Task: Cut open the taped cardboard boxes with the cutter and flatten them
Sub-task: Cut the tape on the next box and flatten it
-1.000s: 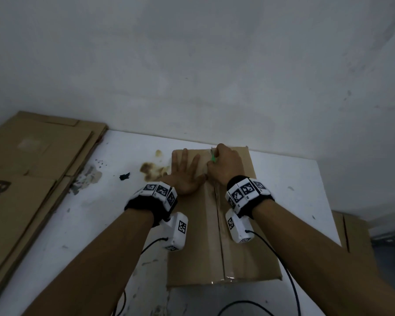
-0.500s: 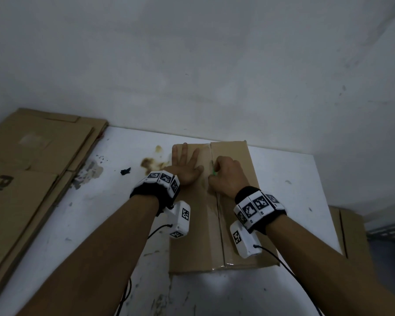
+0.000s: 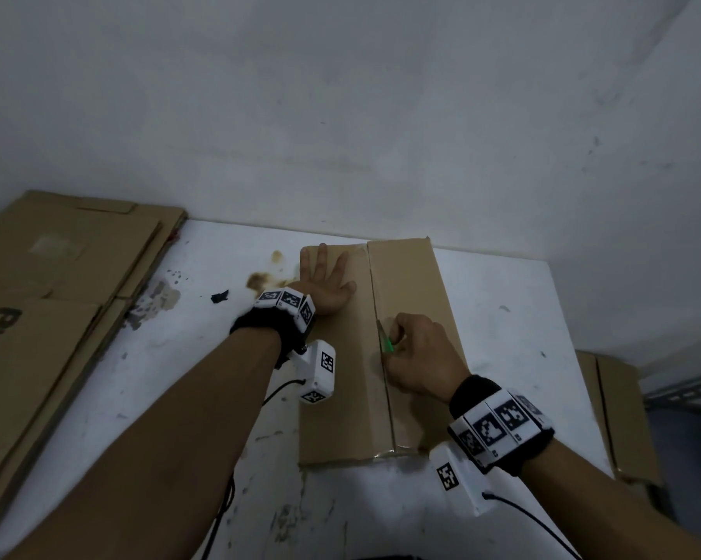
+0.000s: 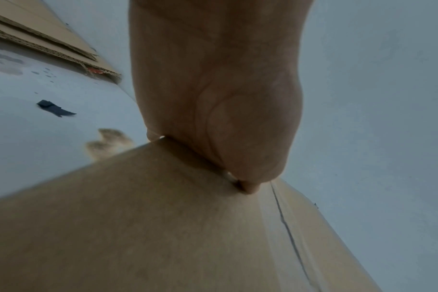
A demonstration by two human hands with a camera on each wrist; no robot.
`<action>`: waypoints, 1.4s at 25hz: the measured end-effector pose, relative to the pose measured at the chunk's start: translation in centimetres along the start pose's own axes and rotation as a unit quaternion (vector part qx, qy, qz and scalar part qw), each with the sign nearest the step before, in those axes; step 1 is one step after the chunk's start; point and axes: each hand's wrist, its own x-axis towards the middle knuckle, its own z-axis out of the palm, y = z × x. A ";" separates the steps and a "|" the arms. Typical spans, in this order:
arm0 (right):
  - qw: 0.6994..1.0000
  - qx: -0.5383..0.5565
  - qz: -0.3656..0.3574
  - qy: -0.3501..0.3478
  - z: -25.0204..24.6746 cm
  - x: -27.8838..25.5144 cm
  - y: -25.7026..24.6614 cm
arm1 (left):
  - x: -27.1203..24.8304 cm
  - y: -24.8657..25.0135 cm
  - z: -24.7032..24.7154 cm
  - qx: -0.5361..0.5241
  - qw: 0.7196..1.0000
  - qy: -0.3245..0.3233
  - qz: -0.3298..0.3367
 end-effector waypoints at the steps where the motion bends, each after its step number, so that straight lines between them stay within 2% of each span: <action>1: 1.000 0.005 0.002 -0.016 0.2 -0.9 0.2 | -0.1 0.1 0.1 -0.003 1.000 0.001 -0.003; 3: 0.999 0.029 0.014 -0.041 0.9 -2.7 0.5 | 0.0 0.2 0.2 -0.002 1.000 0.004 -0.002; 6: 0.999 0.031 0.016 -0.035 1.5 -5.1 0.8 | 0.0 -0.1 0.0 -0.001 1.000 -0.004 0.000; 10: 0.990 0.097 0.044 -0.092 0.6 -8.6 0.4 | -0.1 -0.3 -0.3 0.001 1.000 -0.014 0.005; 14: 0.985 0.096 0.055 -0.135 -0.4 -11.2 -0.2 | -0.4 -0.3 -0.5 -0.013 1.000 -0.019 0.005; 21: 0.968 0.129 0.103 -0.188 -1.3 -13.7 0.2 | -1.0 -0.1 -0.7 -0.015 0.999 -0.030 0.007; 26: 0.947 0.115 0.139 -0.265 -1.6 -14.8 0.4 | -1.3 0.0 -0.8 -0.021 0.999 -0.028 0.008; 27: 0.954 0.114 0.121 -0.249 -2.0 -14.7 0.3 | -1.3 0.0 -0.8 -0.019 0.999 -0.026 0.010; 29: 0.974 0.122 0.071 -0.176 -3.0 -13.8 0.0 | -1.2 -0.1 -0.6 -0.016 1.000 -0.025 0.011; 32: 0.988 0.138 0.021 -0.068 -4.1 -10.8 -0.9 | -0.6 -0.2 -0.5 -0.013 1.000 -0.022 0.016; 35: 0.990 0.142 0.023 -0.014 -3.6 -6.2 -1.4 | -0.1 -0.4 -0.2 -0.023 1.000 -0.007 0.017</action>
